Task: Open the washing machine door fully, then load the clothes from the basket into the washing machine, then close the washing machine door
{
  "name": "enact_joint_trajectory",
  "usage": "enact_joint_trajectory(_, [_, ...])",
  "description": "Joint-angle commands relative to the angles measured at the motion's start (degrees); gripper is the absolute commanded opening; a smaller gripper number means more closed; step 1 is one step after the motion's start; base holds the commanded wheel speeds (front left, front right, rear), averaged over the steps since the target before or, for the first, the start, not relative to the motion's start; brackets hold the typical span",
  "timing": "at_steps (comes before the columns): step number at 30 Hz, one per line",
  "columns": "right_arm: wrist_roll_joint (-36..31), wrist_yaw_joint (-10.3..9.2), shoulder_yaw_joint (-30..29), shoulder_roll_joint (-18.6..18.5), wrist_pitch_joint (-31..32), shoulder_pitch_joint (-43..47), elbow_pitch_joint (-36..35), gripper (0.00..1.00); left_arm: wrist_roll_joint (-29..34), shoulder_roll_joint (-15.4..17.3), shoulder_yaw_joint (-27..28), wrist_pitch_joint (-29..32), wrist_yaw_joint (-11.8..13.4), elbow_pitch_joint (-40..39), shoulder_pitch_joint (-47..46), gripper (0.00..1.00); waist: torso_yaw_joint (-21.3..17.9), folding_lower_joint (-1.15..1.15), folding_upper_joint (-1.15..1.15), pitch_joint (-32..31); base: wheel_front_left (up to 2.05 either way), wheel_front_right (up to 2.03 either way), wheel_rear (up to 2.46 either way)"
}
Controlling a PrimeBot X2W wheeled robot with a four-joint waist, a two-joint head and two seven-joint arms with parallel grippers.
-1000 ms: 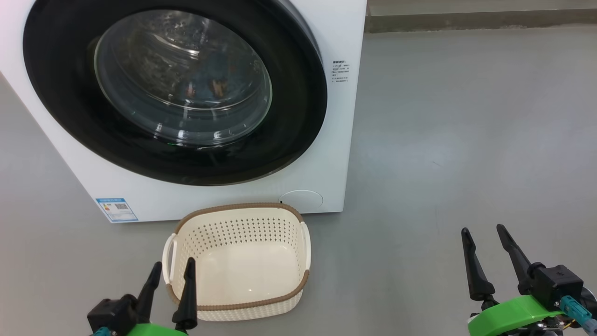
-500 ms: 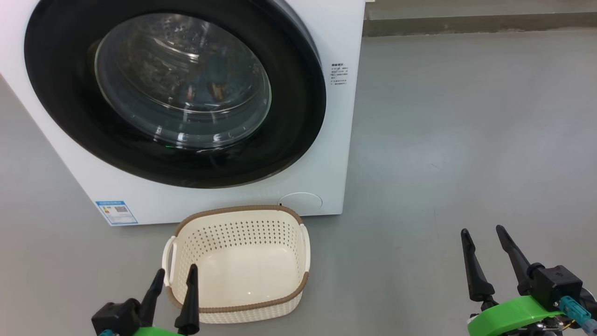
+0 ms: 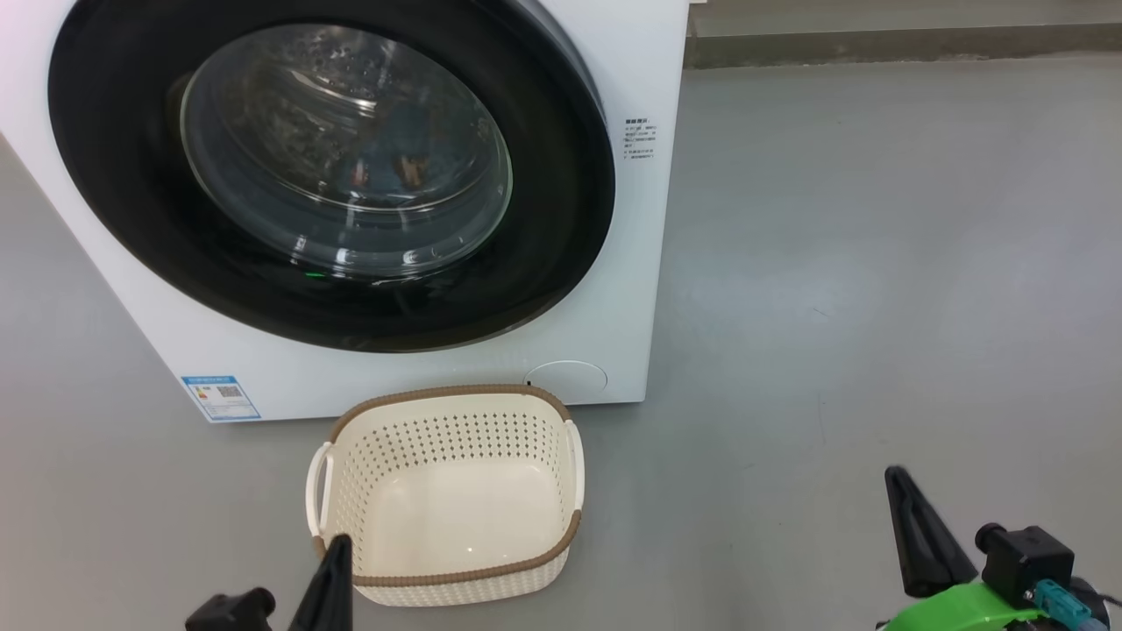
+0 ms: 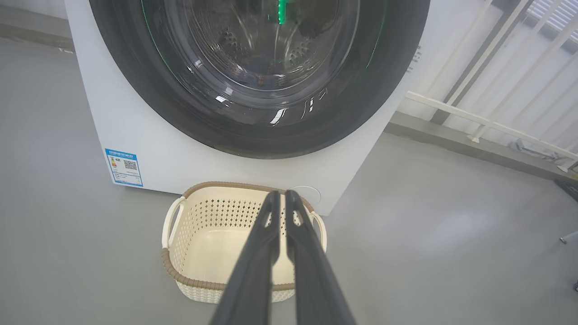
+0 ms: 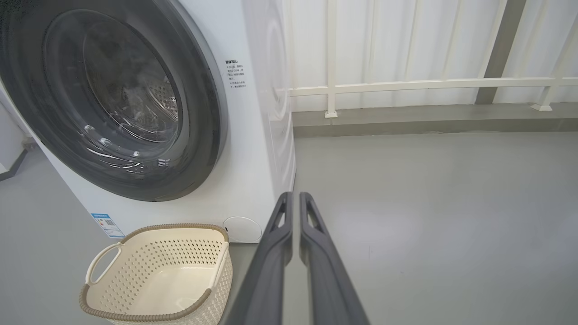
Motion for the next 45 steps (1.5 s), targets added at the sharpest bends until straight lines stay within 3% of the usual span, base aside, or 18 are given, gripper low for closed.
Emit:
enact_joint_trajectory(1, [1.5, -0.01, -0.3, -0.2, 0.6, -0.9, -0.7, 0.0, -1.3, 0.3, 0.3, 0.3, 0.0, -0.9, -0.7, 0.0, 0.0, 0.01, 0.0, 0.0, 0.0, 0.0, 0.0])
enact_joint_trajectory(6, [4.3, -0.02, -0.3, -0.2, 1.3, -1.0, -0.7, 0.0, -3.7, 0.4, 0.7, 0.9, 0.0, -1.1, -0.7, 0.0, 0.0, 0.13, 0.0, -0.1, 0.0, 0.0, 0.0])
enact_joint_trajectory(12, [8.4, -0.04, -0.1, -0.2, 2.2, -1.1, -0.7, 0.0, -7.1, 0.6, 1.2, 1.8, 0.0, -1.3, -1.0, 0.0, -0.1, 0.01, 0.0, 0.1, 0.0, 0.0, 0.0])
enact_joint_trajectory(45, [31.0, -0.13, -0.1, -0.4, 7.6, -2.3, -0.4, 0.0, -25.6, 1.4, 4.5, 6.8, -0.1, -2.6, -2.2, 0.0, -0.3, 0.0, 0.0, 0.4, 0.0, 0.0, 0.0])
